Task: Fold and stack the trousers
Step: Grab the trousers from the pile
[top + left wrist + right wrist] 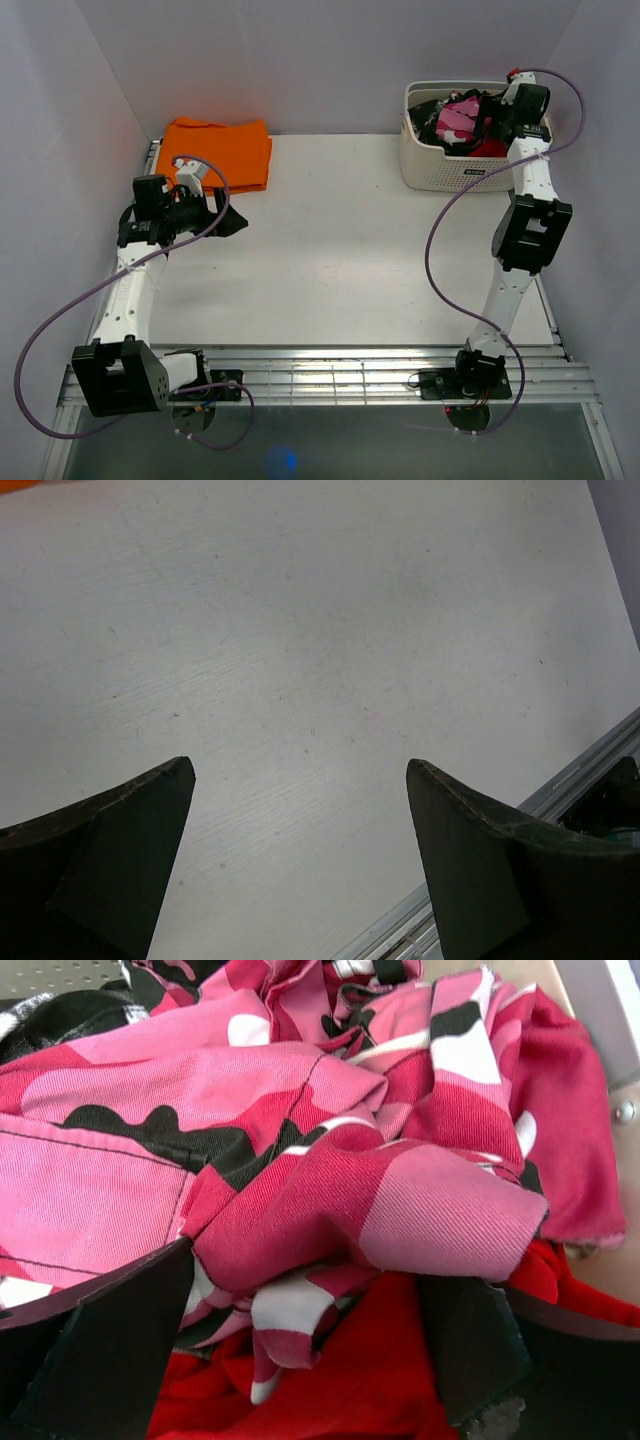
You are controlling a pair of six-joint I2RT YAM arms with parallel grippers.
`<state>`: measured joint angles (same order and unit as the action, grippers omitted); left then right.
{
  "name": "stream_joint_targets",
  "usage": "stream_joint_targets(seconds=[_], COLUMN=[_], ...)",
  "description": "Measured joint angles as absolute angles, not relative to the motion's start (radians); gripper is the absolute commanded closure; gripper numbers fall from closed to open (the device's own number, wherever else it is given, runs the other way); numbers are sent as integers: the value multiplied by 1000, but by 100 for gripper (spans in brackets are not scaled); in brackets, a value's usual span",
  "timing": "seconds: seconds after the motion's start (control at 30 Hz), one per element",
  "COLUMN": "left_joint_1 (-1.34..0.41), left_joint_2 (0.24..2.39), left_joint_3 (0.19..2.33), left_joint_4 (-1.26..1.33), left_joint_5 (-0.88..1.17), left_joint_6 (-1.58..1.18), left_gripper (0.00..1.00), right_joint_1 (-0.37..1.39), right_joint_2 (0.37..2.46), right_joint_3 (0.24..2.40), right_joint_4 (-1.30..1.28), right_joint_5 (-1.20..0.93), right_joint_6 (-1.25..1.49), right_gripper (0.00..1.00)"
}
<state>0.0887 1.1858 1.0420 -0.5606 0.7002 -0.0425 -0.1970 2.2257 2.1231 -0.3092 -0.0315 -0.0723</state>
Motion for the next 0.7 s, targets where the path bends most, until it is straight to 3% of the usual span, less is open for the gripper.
stream_joint_targets(seconds=[0.03, 0.07, 0.13, 0.17, 0.23, 0.7], left_joint_1=[89, 89, 89, 89, 89, 89], left_joint_2=[1186, 1187, 1188, 1188, 1188, 1187], left_joint_3=[1037, 1032, 1023, 1021, 1021, 1021], left_joint_4=[-561, -561, -561, -563, -564, -561], left_joint_5=[699, 697, 695, 694, 691, 691], left_joint_6=[-43, -43, -43, -43, -43, -43], left_gripper=[2, 2, 2, 2, 2, 2], right_joint_1=[-194, -192, -190, -191, -194, -189], right_joint_2=[2230, 2232, 2234, 2234, 2234, 2081], right_joint_3=[2124, 2124, 2124, 2124, 2124, 2056], right_joint_4=[-297, -289, -276, -269, -252, -211], right_joint_5=[-27, -25, -23, -22, -32, -90], right_joint_6=[-80, -91, -107, -112, -115, -22], right_gripper=[13, 39, 59, 74, 92, 92])
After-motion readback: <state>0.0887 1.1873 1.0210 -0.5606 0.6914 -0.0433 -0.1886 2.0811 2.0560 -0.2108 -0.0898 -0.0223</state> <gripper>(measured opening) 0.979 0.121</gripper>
